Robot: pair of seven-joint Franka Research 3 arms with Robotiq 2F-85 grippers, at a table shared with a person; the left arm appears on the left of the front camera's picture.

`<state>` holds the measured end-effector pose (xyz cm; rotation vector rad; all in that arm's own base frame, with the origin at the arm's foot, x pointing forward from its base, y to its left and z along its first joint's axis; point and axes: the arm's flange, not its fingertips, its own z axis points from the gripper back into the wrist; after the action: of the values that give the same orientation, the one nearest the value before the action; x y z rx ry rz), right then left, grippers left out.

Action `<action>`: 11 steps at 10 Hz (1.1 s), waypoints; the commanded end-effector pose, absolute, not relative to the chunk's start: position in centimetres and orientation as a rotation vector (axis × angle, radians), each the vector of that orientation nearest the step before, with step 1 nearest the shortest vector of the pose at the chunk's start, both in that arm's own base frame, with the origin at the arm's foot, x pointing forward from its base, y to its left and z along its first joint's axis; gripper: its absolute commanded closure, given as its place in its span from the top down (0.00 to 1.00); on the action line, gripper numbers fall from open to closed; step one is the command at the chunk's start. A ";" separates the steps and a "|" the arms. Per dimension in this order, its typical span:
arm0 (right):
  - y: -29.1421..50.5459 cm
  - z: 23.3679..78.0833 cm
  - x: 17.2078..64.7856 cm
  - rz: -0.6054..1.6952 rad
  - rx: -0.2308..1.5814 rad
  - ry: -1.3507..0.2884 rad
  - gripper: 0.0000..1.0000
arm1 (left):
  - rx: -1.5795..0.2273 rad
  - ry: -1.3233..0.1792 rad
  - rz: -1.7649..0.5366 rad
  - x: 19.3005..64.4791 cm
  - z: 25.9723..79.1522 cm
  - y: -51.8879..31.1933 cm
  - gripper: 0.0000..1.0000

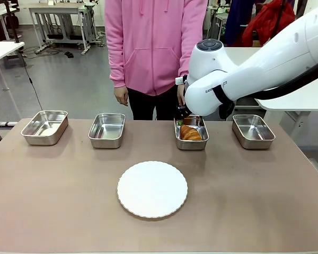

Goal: Place the bread in the container.
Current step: Place the Butter Roll into the Airtight Container indicated by the human.

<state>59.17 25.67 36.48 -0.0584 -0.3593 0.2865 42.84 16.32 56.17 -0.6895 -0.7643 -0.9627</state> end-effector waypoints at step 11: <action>18.7 45.0 38.4 0.192 -0.037 -0.605 1.00 | -0.689 -0.774 -0.975 42.7 56.4 16.3 1.00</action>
<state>40.50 19.36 44.96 -0.0740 -0.5703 0.2235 42.84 16.29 56.24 -0.6888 -0.7647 -0.9640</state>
